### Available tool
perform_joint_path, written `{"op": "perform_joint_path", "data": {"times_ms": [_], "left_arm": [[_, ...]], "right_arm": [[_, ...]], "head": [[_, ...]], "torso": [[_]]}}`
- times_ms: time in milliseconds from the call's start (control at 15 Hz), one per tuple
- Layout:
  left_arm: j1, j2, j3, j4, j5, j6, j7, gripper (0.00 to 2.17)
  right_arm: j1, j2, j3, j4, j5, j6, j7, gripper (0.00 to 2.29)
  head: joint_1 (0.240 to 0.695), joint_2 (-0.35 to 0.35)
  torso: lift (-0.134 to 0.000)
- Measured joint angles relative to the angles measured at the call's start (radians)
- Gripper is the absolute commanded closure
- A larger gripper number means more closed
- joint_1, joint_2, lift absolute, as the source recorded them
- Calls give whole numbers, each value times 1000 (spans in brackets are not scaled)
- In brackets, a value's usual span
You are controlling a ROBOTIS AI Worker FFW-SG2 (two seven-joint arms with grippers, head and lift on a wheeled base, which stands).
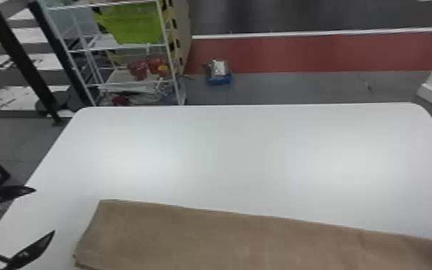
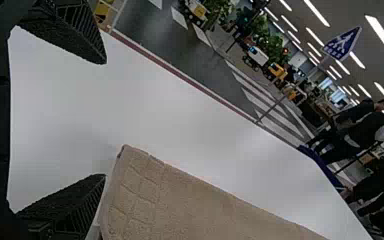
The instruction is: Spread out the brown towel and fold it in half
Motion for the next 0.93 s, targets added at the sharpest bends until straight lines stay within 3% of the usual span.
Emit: {"op": "perform_joint_path", "data": {"times_ms": [400, 933], "left_arm": [[1, -5, -4, 2, 0, -7, 1, 76], [3, -5, 3, 10, 1, -13, 1, 76]], "right_arm": [[-71, -18, 55, 121, 97, -67, 0, 1018], [-145, -22, 92, 170, 157, -89, 0, 1018]], "head": [[695, 124], [695, 129]], "torso": [[-134], [-134]]}}
